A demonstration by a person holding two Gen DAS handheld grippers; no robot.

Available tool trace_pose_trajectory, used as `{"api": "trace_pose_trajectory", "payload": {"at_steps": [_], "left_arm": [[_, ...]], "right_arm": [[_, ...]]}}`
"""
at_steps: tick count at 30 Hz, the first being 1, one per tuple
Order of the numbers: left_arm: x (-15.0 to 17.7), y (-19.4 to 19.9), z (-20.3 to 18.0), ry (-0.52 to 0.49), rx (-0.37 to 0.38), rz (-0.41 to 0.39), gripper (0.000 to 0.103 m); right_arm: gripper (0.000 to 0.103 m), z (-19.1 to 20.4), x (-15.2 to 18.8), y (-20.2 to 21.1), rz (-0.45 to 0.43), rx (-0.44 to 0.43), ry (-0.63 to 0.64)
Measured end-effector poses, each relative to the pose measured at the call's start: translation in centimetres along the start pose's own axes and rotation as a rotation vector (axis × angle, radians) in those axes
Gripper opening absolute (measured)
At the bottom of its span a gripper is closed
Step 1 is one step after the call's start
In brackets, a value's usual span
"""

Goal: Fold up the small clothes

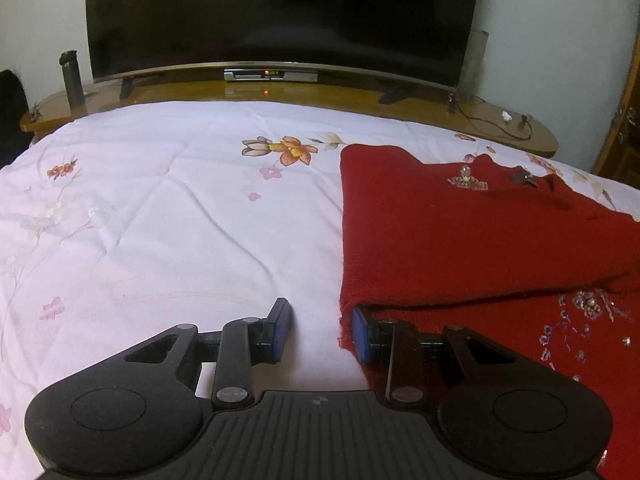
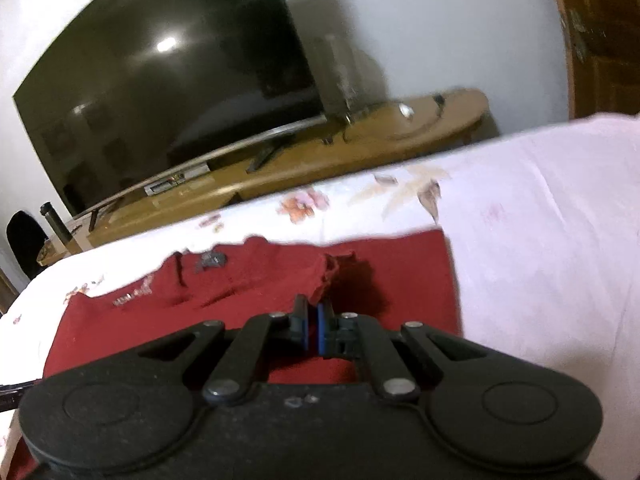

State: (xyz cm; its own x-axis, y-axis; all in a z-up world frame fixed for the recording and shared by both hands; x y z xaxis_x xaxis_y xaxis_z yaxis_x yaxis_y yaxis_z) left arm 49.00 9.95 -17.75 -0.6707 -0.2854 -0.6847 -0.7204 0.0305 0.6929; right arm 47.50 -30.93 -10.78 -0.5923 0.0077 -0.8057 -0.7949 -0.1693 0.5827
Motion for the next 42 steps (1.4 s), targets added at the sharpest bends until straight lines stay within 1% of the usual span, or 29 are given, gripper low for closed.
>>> {"api": "trace_pose_trajectory", "payload": {"at_steps": [3,5,7,8,9,10,11,13,14,15,16,18,21,23,26,27,28,29,30,32,35,37,39,40,41,42], "left_arm": [[0.0,0.0,-0.1,-0.003,0.003,0.008,0.033],[0.0,0.1,-0.1,-0.008,0.006,0.007,0.033],[0.0,0.1,0.0,-0.012,0.019,0.004,0.033],[0.0,0.4,0.1,-0.024,0.035,0.007,0.034],[0.0,0.8,0.4,-0.042,0.065,0.01,0.034],[-0.1,1.4,0.8,-0.046,0.09,0.008,0.034],[-0.4,2.1,1.5,-0.039,0.107,-0.005,0.034],[-1.9,3.2,2.7,0.001,0.139,-0.054,0.034],[-2.9,3.3,2.8,0.029,0.157,-0.075,0.034],[-4.0,2.9,2.3,0.049,0.184,-0.083,0.034],[-4.9,2.3,1.5,0.046,0.197,-0.09,0.034],[-6.5,0.9,-1.8,-0.002,0.248,-0.114,0.034],[-7.3,-1.8,-6.1,-0.053,0.299,-0.101,0.034],[-7.7,-3.4,-7.6,-0.07,0.293,-0.093,0.034],[-7.7,-5.6,-7.8,-0.078,0.255,-0.072,0.034],[-7.2,-6.7,-7.4,-0.086,0.227,-0.037,0.034],[-6.6,-7.6,-6.9,-0.098,0.19,-0.009,0.034],[-6.3,-7.9,-6.3,-0.087,0.202,-0.024,0.034],[-6.3,-7.9,-5.9,-0.06,0.223,-0.029,0.033],[-6.4,-8.0,-5.9,-0.047,0.231,-0.034,0.033],[-6.3,-7.9,-6.2,-0.06,0.224,-0.049,0.034],[-6.5,-7.6,-5.8,-0.041,0.234,-0.053,0.034],[-6.8,-6.2,-5.6,-0.042,0.227,-0.086,0.034],[-7.3,-5.6,-5.3,-0.052,0.23,-0.108,0.034],[-7.6,-4.7,-5.4,-0.061,0.245,-0.132,0.034],[-7.7,-4.3,-5.5,-0.062,0.253,-0.138,0.039]], "right_arm": [[0.005,-1.2,2.0,-1.6,0.067,0.028,-0.018],[0.005,-1.7,2.5,-1.7,0.06,0.027,-0.045],[0.006,-1.5,2.4,-1.6,0.055,0.032,-0.042],[0.007,-1.4,2.4,-1.6,0.054,0.026,-0.044],[0.01,-1.4,2.4,-1.5,0.057,0.02,-0.052],[0.018,-1.6,2.2,-1.1,0.047,0.02,-0.059],[0.02,-2.0,1.5,-0.1,0.01,0.04,-0.047],[0.02,-2.5,0.3,1.8,-0.047,0.05,0.005],[0.02,-2.6,-0.1,2.2,-0.06,0.045,0.021],[0.019,-2.7,-0.6,2.4,-0.067,0.04,0.036],[0.019,-2.6,-1.1,2.1,-0.066,0.034,0.05],[0.019,-1.8,-1.6,1.2,-0.059,0.014,0.064],[0.019,1.3,-2.1,-1.1,-0.043,-0.037,0.145],[0.019,3.1,-2.1,-2.7,-0.023,-0.049,0.215],[0.019,3.9,-2.0,-4.7,-0.003,-0.031,0.272],[0.017,3.7,-1.8,-5.1,0.004,-0.02,0.285],[0.01,3.1,-1.3,-5.9,0.039,0.016,0.319],[0.008,2.3,-0.5,-6.7,0.087,0.066,0.352],[0.006,1.5,-0.3,-6.5,0.07,0.073,0.354],[0.006,0.7,-0.2,-6.2,0.069,0.066,0.326],[0.006,0.9,0.0,-6.3,0.067,0.075,0.351],[0.006,0.7,0.1,-6.2,0.067,0.065,0.329],[0.006,0.5,0.0,-5.8,0.071,0.05,0.307],[0.011,0.5,-0.2,-5.5,0.076,0.047,0.298],[0.015,0.6,-0.5,-4.6,0.06,0.046,0.291],[0.021,0.9,-1.1,-3.7,0.027,0.046,0.293]]}}
Point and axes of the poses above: each gripper's, at about its wrist camera, not at the fingertips, and y roughly against the way its jaws point, z to its left, x to its underside, the point moved 10 cm from there along -y, roughly the way its jaws point, and after that the axes turned 13 degrees about y, right-handed, at the moved point
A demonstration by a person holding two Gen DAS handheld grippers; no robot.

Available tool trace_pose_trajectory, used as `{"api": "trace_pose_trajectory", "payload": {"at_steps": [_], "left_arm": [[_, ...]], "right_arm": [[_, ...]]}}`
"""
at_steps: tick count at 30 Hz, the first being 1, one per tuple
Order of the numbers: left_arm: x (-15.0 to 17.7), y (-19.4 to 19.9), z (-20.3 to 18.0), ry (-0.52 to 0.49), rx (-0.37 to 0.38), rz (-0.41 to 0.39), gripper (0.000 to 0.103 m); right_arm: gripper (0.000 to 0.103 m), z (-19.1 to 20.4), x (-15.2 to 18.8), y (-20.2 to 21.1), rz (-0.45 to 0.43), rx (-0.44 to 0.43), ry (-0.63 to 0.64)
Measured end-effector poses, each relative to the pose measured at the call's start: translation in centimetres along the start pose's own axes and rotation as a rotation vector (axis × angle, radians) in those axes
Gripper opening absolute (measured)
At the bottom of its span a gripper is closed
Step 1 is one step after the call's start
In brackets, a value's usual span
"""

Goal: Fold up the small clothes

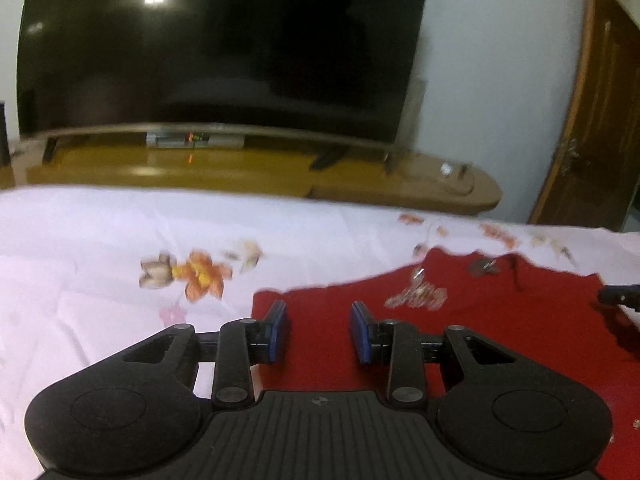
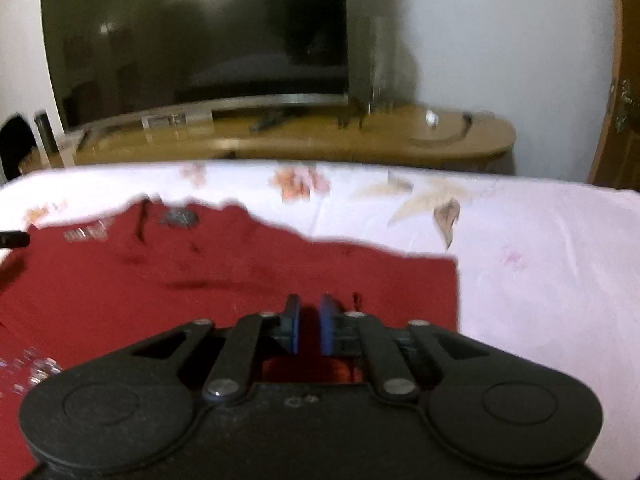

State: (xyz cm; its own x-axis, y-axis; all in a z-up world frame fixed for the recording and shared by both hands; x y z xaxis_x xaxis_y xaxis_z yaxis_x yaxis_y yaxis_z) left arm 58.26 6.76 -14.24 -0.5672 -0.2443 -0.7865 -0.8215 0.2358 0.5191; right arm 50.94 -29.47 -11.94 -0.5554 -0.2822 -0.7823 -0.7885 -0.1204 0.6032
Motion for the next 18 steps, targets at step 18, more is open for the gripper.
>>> {"api": "trace_pose_trajectory", "payload": {"at_steps": [18], "left_arm": [[4.8,2.3,3.4,0.165,-0.112,0.079,0.073]], "right_arm": [[0.024,-2.3,4.6,2.1,0.05,-0.164,-0.394]]}}
Point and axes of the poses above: each gripper's, at about its wrist camera, not at the fingertips, and y roughly against the way its jaws point, z to its left, x to its underside, the point moved 10 cm from there along -y, roughly the way its jaws point, and after that the axes turned 13 degrees about y, right-handed, at the moved point
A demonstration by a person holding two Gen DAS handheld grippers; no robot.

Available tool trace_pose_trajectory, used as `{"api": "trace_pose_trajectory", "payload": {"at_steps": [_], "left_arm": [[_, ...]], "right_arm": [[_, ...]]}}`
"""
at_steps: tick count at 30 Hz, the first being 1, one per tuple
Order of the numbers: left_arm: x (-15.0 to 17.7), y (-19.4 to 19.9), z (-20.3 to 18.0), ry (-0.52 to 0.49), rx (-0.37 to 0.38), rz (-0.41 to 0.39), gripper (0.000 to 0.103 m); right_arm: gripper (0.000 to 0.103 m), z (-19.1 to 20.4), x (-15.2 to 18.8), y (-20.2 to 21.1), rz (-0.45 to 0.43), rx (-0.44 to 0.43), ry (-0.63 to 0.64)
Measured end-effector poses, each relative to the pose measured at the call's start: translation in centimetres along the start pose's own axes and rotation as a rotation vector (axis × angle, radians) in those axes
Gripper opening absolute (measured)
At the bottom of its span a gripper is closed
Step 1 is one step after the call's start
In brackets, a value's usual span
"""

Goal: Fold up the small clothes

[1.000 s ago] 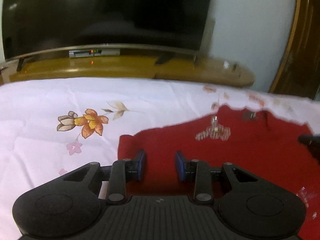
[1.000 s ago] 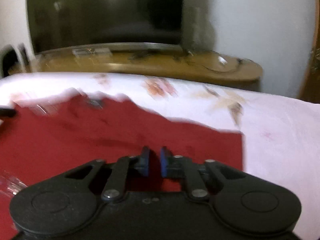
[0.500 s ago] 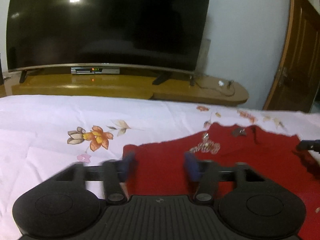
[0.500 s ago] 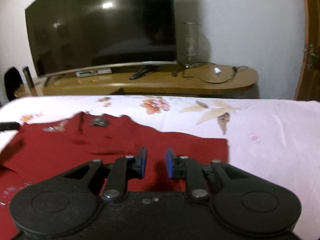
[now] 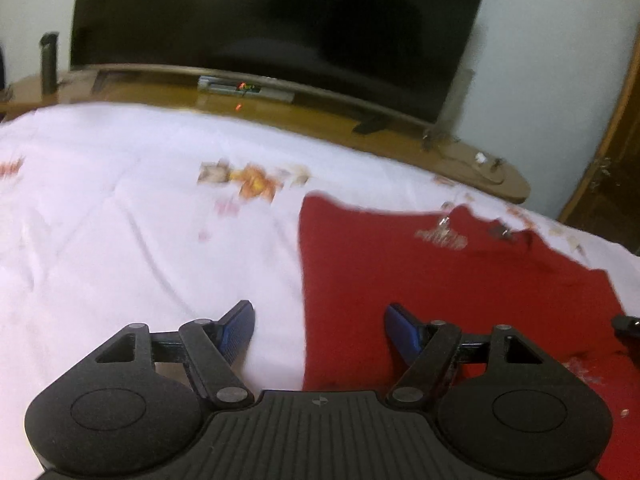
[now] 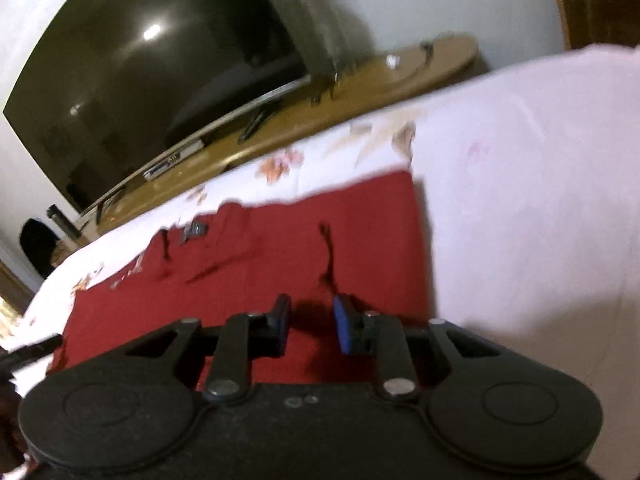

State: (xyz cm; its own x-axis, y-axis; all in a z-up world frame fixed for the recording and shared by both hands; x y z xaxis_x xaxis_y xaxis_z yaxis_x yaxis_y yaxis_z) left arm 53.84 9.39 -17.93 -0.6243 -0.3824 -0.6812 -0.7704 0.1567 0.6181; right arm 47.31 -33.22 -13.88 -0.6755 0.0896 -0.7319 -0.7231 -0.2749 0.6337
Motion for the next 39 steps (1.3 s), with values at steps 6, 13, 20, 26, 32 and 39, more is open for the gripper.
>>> {"api": "trace_pose_trajectory", "payload": {"at_steps": [6,13,20,26,32,39], "left_arm": [[0.1,-0.5,-0.2,-0.024,-0.024,0.003,0.073],[0.2,-0.4,-0.3,-0.029,-0.027,0.009,0.073],[0.3,-0.5,-0.5,-0.052,-0.048,0.012,0.073],[0.5,-0.5,-0.5,-0.073,-0.055,0.005,0.073],[-1.6,3.2,-2.0,-0.108,-0.053,-0.134,0.072],[3.4,-1.0,-7.3,-0.246,0.018,0.038,0.082]], "right_arm": [[0.011,0.0,-0.3,-0.9,-0.033,-0.029,-0.046],[0.024,-0.5,-0.9,-0.1,-0.049,-0.008,-0.072],[0.009,-0.3,-0.9,0.3,-0.047,-0.03,-0.027],[0.008,0.2,-0.6,2.4,-0.063,0.011,0.017],[0.023,-0.8,-0.6,2.9,-0.075,0.086,0.036],[0.016,4.1,0.9,0.2,0.027,0.072,0.354]]}}
Point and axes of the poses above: each gripper's, at about its wrist camera, not at the fingertips, and y roughly against the way its jaws point, z to its left, x to its underside, the point moved 10 cm from there along -y, roughly the way its jaws point, and after that the axes turned 13 degrees about y, right-handed, at the moved point
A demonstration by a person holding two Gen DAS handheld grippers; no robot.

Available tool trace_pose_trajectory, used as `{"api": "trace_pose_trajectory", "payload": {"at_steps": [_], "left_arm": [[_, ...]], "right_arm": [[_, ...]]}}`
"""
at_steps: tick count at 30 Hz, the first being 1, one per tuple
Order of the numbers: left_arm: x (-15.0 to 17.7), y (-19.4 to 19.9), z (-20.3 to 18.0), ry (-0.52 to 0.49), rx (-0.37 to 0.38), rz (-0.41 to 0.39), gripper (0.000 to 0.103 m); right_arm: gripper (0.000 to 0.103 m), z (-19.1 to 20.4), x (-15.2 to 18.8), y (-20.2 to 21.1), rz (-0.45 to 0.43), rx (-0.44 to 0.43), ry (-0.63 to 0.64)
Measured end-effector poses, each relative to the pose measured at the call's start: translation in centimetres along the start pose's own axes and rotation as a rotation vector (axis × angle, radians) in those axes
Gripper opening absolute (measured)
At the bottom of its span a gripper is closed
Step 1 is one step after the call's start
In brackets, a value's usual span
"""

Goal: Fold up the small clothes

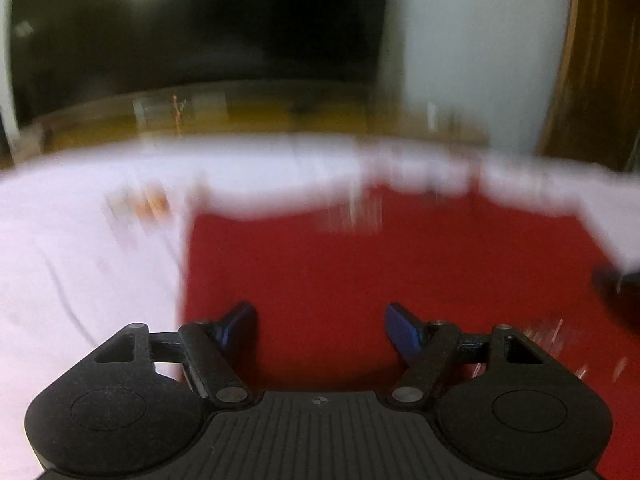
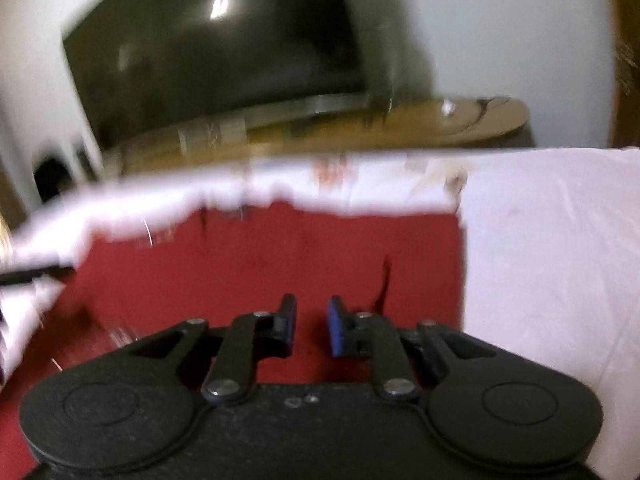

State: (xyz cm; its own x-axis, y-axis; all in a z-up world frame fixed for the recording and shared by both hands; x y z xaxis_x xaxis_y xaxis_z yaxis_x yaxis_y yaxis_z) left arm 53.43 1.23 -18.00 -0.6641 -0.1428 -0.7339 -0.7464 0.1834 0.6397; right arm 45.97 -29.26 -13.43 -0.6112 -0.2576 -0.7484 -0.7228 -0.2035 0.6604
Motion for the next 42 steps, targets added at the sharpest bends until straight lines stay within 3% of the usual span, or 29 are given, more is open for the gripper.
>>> {"api": "trace_pose_trajectory", "payload": {"at_steps": [1,3,5,7,9,14,20,25,28,30,33,35,37,40,42], "left_arm": [[0.0,0.0,0.1,0.014,0.016,-0.002,0.082],[-0.6,0.7,0.7,0.056,0.02,0.024,0.083],[-0.8,2.6,1.5,0.07,0.01,0.018,0.083],[-0.1,5.1,2.6,0.064,0.001,0.008,0.083],[1.8,7.5,4.2,0.101,-0.002,0.04,0.083],[8.5,13.8,6.8,0.208,0.024,0.151,0.082],[15.4,20.4,6.1,0.306,0.133,0.245,0.082],[18.7,23.4,5.7,0.436,0.292,0.269,0.08],[20.9,24.7,5.2,0.511,0.404,0.322,0.072],[22.2,25.4,5.2,0.569,0.452,0.317,0.069],[22.9,25.3,5.6,0.647,0.531,0.31,0.069],[22.6,24.6,5.4,0.648,0.567,0.327,0.066],[22.6,24.0,5.1,0.631,0.589,0.344,0.058],[22.9,22.9,5.7,0.683,0.605,0.363,0.031],[23.5,22.0,6.0,0.697,0.582,0.372,0.007]], "right_arm": [[0.016,0.0,0.7,-0.6,-0.001,0.026,0.036],[0.016,-0.6,0.7,-0.4,-0.014,0.013,-0.009],[0.023,-1.1,0.2,0.8,0.0,0.005,-0.053],[0.056,-1.5,-0.1,3.2,-0.051,-0.011,-0.062],[0.062,-1.8,0.9,5.3,-0.073,-0.053,-0.093],[0.045,-3.1,6.0,9.4,-0.025,-0.143,-0.261],[0.041,-3.0,13.8,15.3,0.05,-0.209,-0.455],[0.041,0.5,18.4,19.6,0.109,-0.303,-0.541],[0.041,3.0,20.7,21.9,0.124,-0.367,-0.656],[0.041,5.2,22.0,22.9,0.149,-0.424,-0.704],[0.04,7.1,22.8,23.6,0.121,-0.452,-0.766],[0.038,7.4,22.7,23.3,0.091,-0.451,-0.813],[0.026,7.7,22.3,22.4,0.074,-0.471,-0.835],[0.011,8.1,22.2,21.2,0.076,-0.484,-0.865],[0.008,8.5,22.3,20.6,0.067,-0.486,-0.881]]}}
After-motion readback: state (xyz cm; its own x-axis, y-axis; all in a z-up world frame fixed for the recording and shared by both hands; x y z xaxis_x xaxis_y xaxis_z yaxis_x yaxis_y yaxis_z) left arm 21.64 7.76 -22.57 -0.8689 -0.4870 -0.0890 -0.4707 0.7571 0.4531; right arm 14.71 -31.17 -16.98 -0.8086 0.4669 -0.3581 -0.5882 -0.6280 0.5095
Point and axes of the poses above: each gripper's, at about its wrist camera, not at the fingertips, and y roughly against the way its jaws point, z to its left, x to its underside, the point moved 10 cm from there along -y, roughly the way its jaws point, and after that the axes turned 13 degrees about y, right-handed, at the moved point
